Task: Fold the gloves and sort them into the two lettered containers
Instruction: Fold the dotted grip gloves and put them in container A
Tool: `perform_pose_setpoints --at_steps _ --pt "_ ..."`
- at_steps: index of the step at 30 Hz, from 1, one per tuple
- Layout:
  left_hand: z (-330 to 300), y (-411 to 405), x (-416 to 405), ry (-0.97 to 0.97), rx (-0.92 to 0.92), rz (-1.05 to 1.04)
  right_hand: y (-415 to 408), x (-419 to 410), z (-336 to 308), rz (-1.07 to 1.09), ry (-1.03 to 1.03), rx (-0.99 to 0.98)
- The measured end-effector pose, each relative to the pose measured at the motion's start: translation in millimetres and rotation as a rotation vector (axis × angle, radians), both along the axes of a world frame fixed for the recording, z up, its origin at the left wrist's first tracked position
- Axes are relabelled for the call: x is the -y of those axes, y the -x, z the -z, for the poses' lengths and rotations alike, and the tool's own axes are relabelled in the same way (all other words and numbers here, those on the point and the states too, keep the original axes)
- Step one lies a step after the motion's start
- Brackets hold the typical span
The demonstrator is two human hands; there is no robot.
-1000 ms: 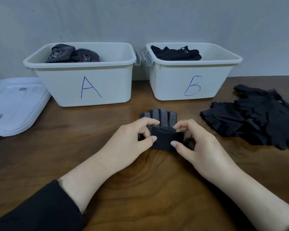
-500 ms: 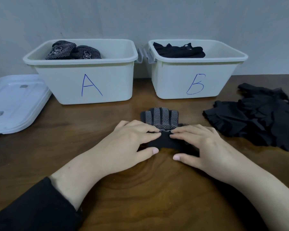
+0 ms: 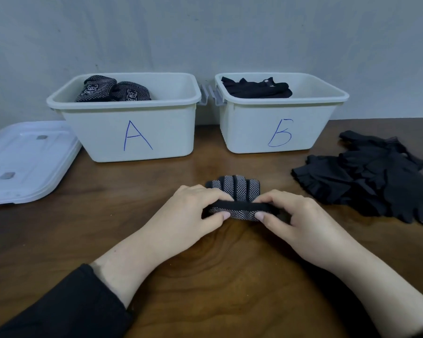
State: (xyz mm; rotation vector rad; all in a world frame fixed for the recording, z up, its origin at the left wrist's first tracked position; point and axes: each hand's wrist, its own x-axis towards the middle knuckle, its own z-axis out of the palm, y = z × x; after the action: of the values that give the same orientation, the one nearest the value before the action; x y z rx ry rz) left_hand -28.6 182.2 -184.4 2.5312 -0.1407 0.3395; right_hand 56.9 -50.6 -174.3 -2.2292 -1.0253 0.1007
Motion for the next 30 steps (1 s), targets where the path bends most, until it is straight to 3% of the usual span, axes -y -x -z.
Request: perform_pose_setpoints --at_steps 5,12,16,18,22,27,30 --pt "-1.0 3.7 -2.3 0.209 -0.038 -0.042 -4.0 -7.0 -7.0 0.016 -0.154 -0.254" --pt "-5.6 -16.0 -1.2 0.345 -0.016 -0.17 -31.6 -28.0 -10.6 0.072 -0.193 -0.304" --pt "-0.4 -28.0 -6.4 0.16 0.054 -0.269 -54.1 -41.9 -3.6 0.182 -0.044 -0.197" --pt "1.1 -30.4 -8.8 0.065 0.094 -0.204 -61.2 -47.9 1.6 0.238 0.085 -0.104" --pt "4.2 -30.4 -7.7 -0.16 0.025 -0.027 -65.8 -49.6 5.1 0.267 0.079 -0.111" --pt "7.2 -32.2 -7.4 -0.165 0.006 -0.018 -69.1 -50.1 -7.1 0.173 0.113 -0.195" --pt "6.9 -31.6 -8.4 -0.168 0.002 -0.02 -71.0 -57.3 -22.5 0.057 0.256 -0.211"
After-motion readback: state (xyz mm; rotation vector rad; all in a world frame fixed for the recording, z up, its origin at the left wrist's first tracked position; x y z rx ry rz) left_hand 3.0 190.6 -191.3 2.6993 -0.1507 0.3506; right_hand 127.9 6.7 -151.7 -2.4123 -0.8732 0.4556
